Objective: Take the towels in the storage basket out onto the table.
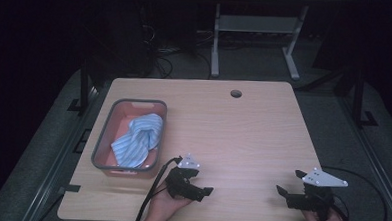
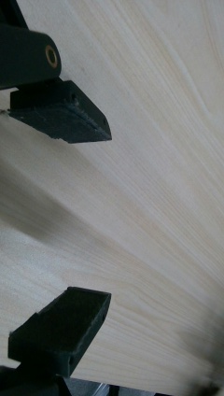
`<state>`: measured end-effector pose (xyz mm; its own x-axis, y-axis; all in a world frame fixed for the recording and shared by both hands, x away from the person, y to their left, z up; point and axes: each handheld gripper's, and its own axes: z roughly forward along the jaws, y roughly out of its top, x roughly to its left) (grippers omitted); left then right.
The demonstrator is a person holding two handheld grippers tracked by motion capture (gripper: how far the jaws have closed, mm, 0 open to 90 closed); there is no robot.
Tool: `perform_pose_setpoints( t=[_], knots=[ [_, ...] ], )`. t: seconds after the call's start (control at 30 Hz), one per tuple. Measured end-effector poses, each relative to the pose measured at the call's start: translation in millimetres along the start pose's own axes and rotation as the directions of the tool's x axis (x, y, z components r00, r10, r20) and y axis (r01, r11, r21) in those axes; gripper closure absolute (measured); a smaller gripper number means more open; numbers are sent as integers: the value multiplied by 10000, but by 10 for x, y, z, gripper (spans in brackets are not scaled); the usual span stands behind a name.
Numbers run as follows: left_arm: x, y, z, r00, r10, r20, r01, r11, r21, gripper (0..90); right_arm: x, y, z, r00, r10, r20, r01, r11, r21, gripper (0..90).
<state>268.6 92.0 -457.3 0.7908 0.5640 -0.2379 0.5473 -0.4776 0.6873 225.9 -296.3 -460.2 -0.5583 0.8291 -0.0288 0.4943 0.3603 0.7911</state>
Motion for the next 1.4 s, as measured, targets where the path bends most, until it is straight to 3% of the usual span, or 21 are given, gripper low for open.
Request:
perform_pose_setpoints(
  t=[0.13, 0.37, 0.5, 0.7, 0.83, 1.4],
  knots=[
    [5, -7, 13, 9999, -9, 102, 8, 9999, 116, 193, -4, 5, 14, 10000, 58, -29, -58, 10000, 79, 141],
    [2, 50, -26, 9996, -32, 292, 35, 9999, -108, 193, 31, 20, 15, 10000, -89, 1, 89, 9999, 87, 141],
    [-11, 144, -63, 9990, -223, 388, 236, 9992, -328, 193, 52, 34, 27, 9998, -183, 14, 183, 9998, 92, 141],
    [-21, 260, -124, 9991, -85, 405, 102, 9991, -418, 193, 61, 47, 43, 9997, -251, -16, 251, 9996, 141, 141],
    [16, 424, -203, 9985, -82, 548, 109, 9987, -492, 191, 59, 53, 40, 9997, -234, -32, 234, 9997, 106, 141],
    [146, 760, -415, 9970, 39, 770, -19, 9997, -258, 173, 43, 61, 62, 9998, -203, -24, 203, 9997, 94, 141]
  ],
)
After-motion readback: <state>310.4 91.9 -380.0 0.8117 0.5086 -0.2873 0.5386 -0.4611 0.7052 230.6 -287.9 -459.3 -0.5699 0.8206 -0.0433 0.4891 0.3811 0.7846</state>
